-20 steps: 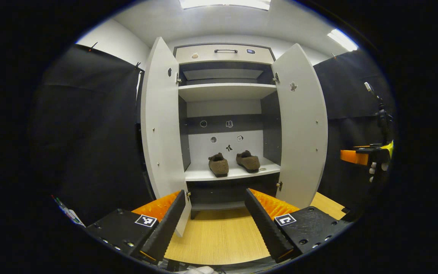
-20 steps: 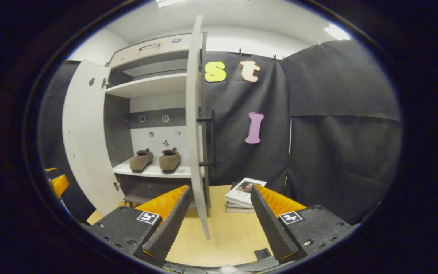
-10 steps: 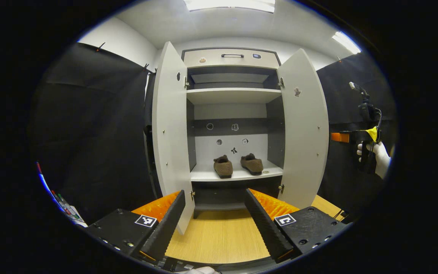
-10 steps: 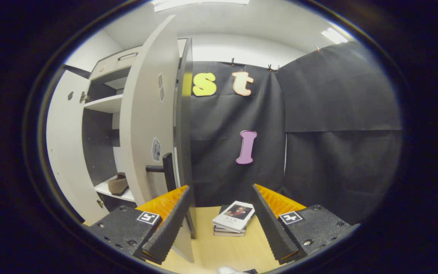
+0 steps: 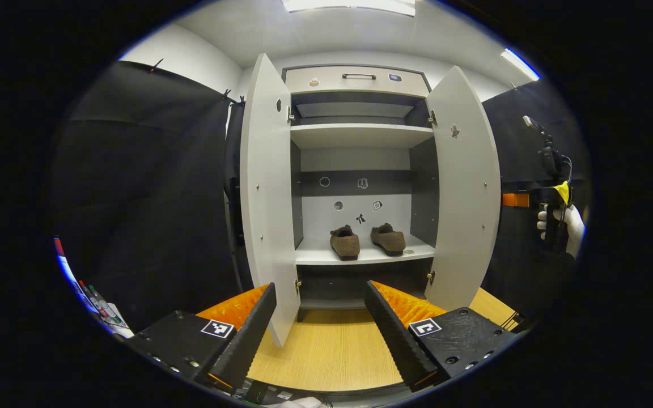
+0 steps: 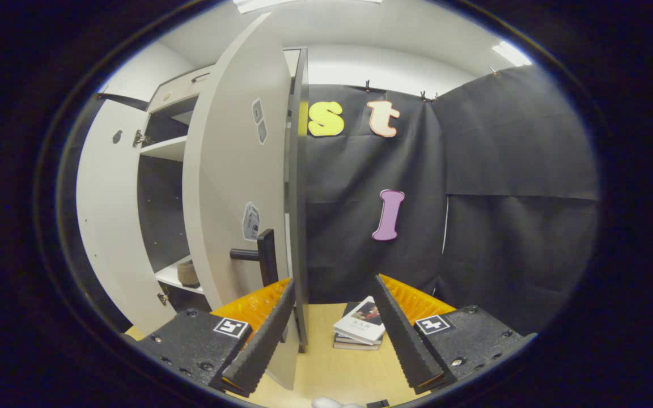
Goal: Grab one shoe with the right hand and put it into the shoe cabinet, grab the other shoe with the left hand and put it into the shoe cabinet; then close the right door with the right hand and the left door with the left hand.
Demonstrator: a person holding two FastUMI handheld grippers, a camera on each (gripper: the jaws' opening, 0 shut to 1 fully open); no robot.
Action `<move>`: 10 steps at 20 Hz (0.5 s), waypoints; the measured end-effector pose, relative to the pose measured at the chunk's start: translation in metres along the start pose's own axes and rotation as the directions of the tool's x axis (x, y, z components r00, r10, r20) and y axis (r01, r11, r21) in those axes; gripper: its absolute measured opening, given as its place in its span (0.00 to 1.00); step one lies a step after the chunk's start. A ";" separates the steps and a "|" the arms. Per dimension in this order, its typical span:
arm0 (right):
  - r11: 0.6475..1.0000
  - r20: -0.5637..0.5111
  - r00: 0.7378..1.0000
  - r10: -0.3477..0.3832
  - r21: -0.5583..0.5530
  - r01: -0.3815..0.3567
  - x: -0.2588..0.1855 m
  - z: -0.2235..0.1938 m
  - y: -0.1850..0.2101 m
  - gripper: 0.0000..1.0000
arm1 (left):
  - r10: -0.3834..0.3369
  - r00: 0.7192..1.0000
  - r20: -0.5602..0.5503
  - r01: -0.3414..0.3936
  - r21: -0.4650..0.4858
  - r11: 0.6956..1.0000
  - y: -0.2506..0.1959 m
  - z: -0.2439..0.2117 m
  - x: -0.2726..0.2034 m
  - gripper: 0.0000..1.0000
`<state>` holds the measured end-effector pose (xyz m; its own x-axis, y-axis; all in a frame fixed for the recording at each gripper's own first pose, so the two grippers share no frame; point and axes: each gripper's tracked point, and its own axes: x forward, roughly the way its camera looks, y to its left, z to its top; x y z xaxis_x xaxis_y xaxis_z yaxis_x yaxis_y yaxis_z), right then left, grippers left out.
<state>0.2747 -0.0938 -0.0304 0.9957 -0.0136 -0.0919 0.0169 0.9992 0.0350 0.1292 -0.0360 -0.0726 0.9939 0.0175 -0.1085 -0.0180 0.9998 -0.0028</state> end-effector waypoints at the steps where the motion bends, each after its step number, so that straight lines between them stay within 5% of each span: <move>1: 1.000 -0.002 1.000 0.015 -0.003 -0.015 -0.001 -0.001 0.011 0.92 | 0.001 1.000 0.002 -0.001 -0.001 1.000 0.003 0.001 0.004 0.96; 7: 0.992 -0.011 0.992 0.124 -0.007 -0.124 0.005 -0.007 0.094 0.87 | 0.013 1.000 -0.002 -0.013 -0.013 1.000 0.021 -0.001 0.017 0.96; 10: 0.976 -0.016 0.975 0.219 0.005 -0.219 0.008 -0.011 0.136 0.93 | 0.020 1.000 -0.012 -0.020 -0.010 1.000 0.033 -0.005 0.024 0.96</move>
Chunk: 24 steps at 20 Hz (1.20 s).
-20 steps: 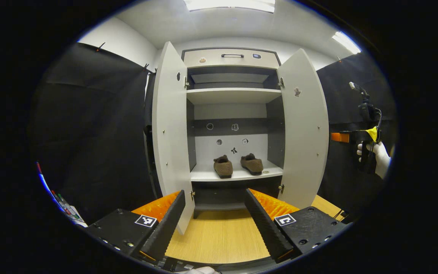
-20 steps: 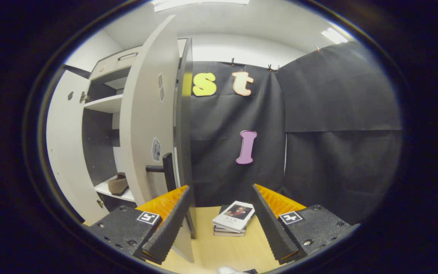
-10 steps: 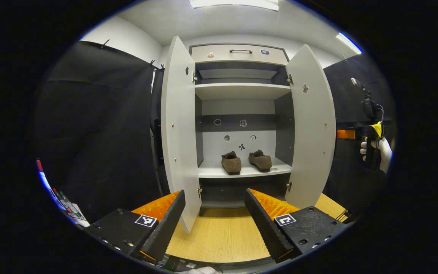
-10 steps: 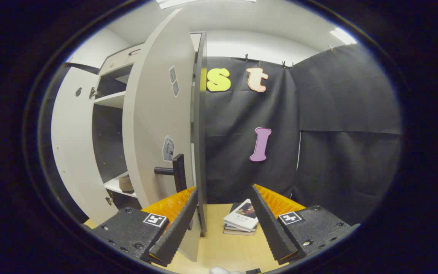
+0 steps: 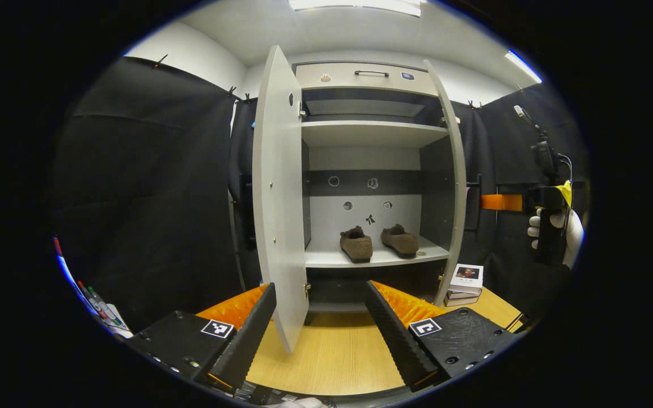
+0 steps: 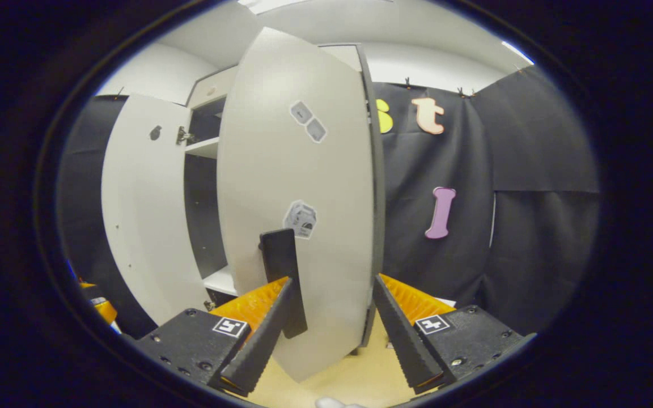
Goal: Grab one shoe with the right hand and put it into the shoe cabinet, grab the other shoe with the left hand and put it into the shoe cabinet; then close the right door with the right hand and the left door with the left hand.
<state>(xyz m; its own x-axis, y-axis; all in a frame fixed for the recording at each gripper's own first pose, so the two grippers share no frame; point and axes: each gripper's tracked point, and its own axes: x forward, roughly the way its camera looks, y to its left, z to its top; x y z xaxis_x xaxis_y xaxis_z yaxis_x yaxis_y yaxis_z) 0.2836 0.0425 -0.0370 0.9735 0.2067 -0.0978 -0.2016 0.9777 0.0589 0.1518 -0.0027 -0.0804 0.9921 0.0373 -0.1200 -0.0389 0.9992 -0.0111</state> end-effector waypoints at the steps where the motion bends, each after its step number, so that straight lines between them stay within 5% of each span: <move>1: 1.000 -0.006 1.000 0.002 -0.006 -0.002 -0.001 -0.003 0.006 0.95 | -0.001 1.000 -0.001 0.001 0.002 1.000 0.004 0.000 0.003 0.96; 13: 1.000 -0.056 0.998 -0.012 0.010 0.013 -0.043 -0.043 0.025 0.99 | 0.085 0.995 0.049 -0.086 0.030 0.996 0.084 0.021 0.052 0.96; 24: 0.979 -0.139 0.971 -0.195 0.032 0.201 -0.094 -0.091 -0.026 0.99 | 0.233 0.968 0.089 -0.236 0.024 0.971 0.199 0.052 0.121 0.96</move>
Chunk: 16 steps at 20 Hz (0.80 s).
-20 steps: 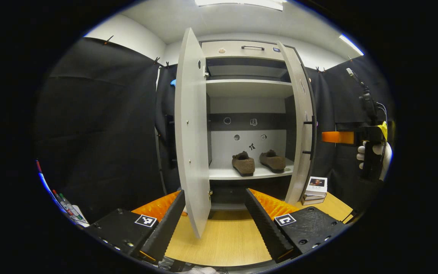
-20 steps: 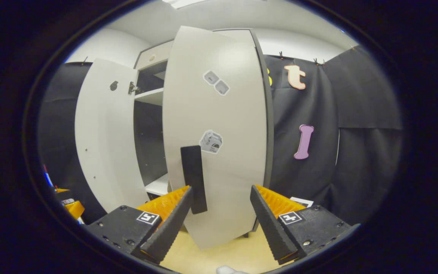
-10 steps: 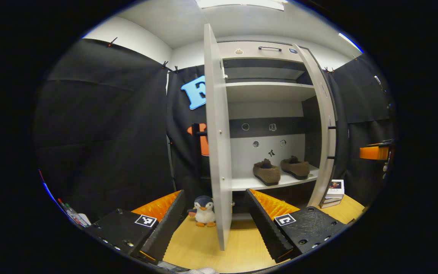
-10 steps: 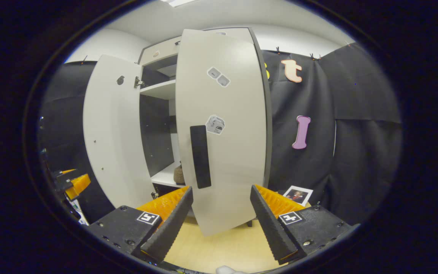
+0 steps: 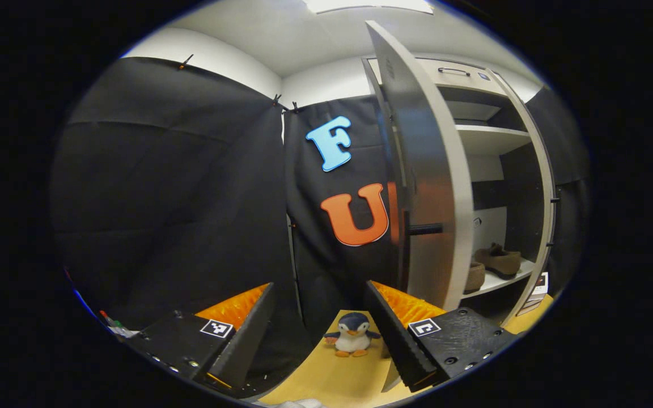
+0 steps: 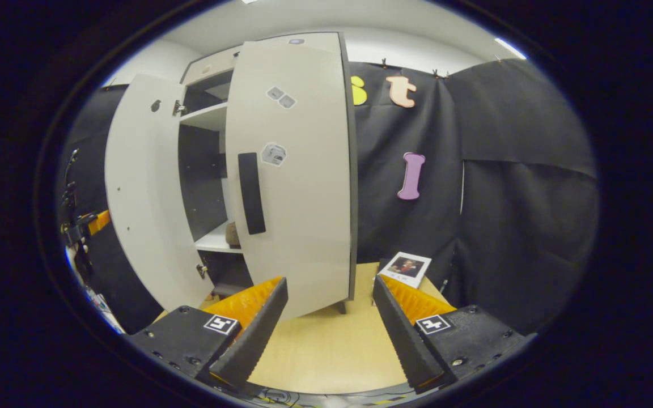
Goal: Grab one shoe with the right hand and put it into the shoe cabinet, grab the other shoe with the left hand and put it into the shoe cabinet; then close the right door with the right hand and the left door with the left hand.
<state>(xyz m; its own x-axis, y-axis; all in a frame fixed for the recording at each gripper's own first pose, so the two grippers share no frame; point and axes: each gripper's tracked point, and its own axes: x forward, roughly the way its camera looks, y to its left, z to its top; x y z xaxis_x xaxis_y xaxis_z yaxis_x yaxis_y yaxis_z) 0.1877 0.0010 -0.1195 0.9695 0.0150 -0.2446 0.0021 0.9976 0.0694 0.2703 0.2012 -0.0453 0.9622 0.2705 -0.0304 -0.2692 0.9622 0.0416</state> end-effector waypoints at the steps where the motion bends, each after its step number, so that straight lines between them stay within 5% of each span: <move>1: 1.000 -0.001 1.000 -0.009 0.005 0.009 -0.003 -0.002 -0.002 0.99 | -0.010 1.000 0.014 0.010 -0.006 1.000 -0.002 0.003 0.005 0.96; 5: 1.000 -0.005 1.000 -0.024 0.015 0.024 -0.011 -0.008 0.000 0.99 | -0.033 0.999 0.035 0.033 0.001 0.999 -0.012 0.010 0.017 1.00; 6: 1.000 -0.005 1.000 -0.026 0.015 0.026 -0.012 -0.009 0.001 0.99 | -0.036 0.998 0.049 0.036 0.008 0.999 -0.012 0.012 0.015 0.93; 12: 0.999 -0.002 1.000 -0.022 0.028 0.022 -0.017 -0.009 0.000 0.99 | -0.026 0.999 0.028 0.027 -0.007 1.000 -0.022 0.011 0.012 0.90; 16: 0.999 0.012 1.000 -0.017 0.042 0.016 -0.025 -0.006 -0.007 0.99 | -0.085 0.996 0.024 0.085 -0.017 0.996 -0.052 0.013 0.003 0.90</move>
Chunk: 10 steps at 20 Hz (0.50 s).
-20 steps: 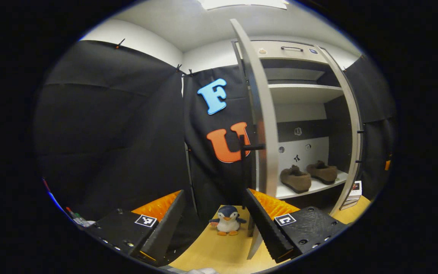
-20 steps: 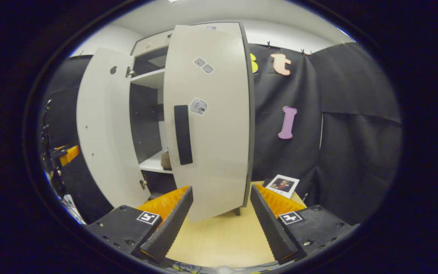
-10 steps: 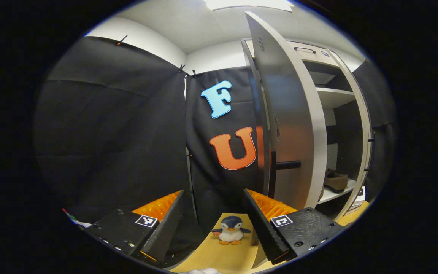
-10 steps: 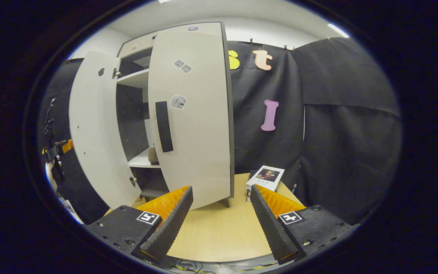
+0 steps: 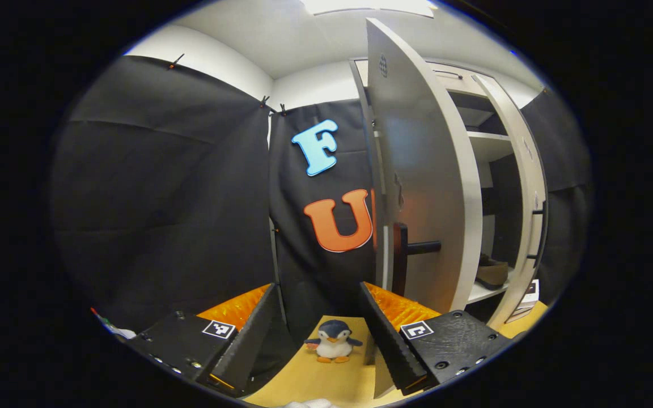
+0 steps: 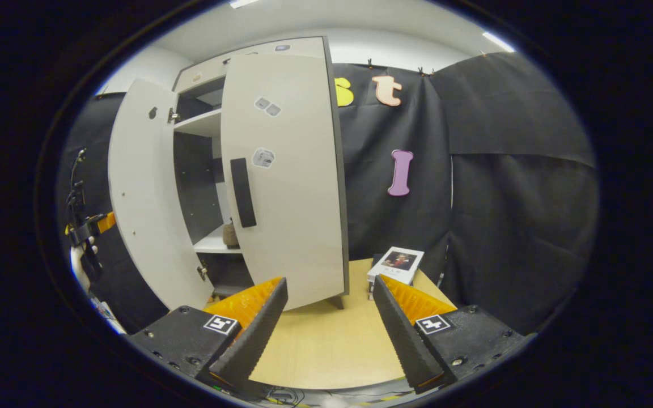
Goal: Grab one shoe with the right hand and put it into the shoe cabinet, grab the other shoe with the left hand and put it into the shoe cabinet; then close the right door with the right hand and the left door with the left hand.
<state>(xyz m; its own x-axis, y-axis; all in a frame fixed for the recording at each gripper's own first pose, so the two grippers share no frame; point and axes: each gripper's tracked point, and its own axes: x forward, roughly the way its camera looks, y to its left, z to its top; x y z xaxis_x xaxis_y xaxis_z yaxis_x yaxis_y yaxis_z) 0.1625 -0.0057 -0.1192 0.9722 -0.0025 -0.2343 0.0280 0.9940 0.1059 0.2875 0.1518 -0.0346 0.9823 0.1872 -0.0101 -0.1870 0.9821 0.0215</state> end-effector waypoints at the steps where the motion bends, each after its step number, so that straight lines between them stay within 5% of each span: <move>1: 1.000 0.000 1.000 0.001 0.001 -0.001 -0.002 0.000 -0.002 0.99 | -0.013 1.000 0.001 0.013 0.003 1.000 -0.009 0.001 -0.002 0.90; 7: 1.000 0.009 1.000 0.004 -0.024 -0.003 -0.023 0.007 -0.013 0.99 | -0.097 0.995 -0.008 0.097 -0.019 0.995 -0.067 0.002 -0.005 0.90; 8: 1.000 0.008 1.000 0.013 -0.025 -0.012 -0.026 0.007 -0.012 0.99 | -0.121 0.993 0.003 0.121 -0.030 0.992 -0.080 0.005 -0.006 0.79; 9: 0.999 0.012 1.000 0.017 -0.028 -0.016 -0.031 0.009 -0.012 0.99 | -0.149 0.989 0.008 0.149 -0.034 0.988 -0.094 0.008 -0.007 0.90; 10: 0.999 0.015 1.000 0.019 -0.035 -0.018 -0.035 0.010 -0.014 0.99 | -0.177 0.984 0.012 0.178 -0.024 0.984 -0.109 0.010 -0.008 0.90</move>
<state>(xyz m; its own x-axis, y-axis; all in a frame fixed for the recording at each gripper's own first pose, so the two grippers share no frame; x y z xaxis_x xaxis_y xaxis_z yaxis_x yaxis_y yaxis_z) 0.1309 -0.0212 -0.1026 0.9759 0.0143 -0.2177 0.0023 0.9971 0.0761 0.2999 0.0431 -0.0266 1.0000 0.0098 -0.0020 -0.0098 0.9999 -0.0050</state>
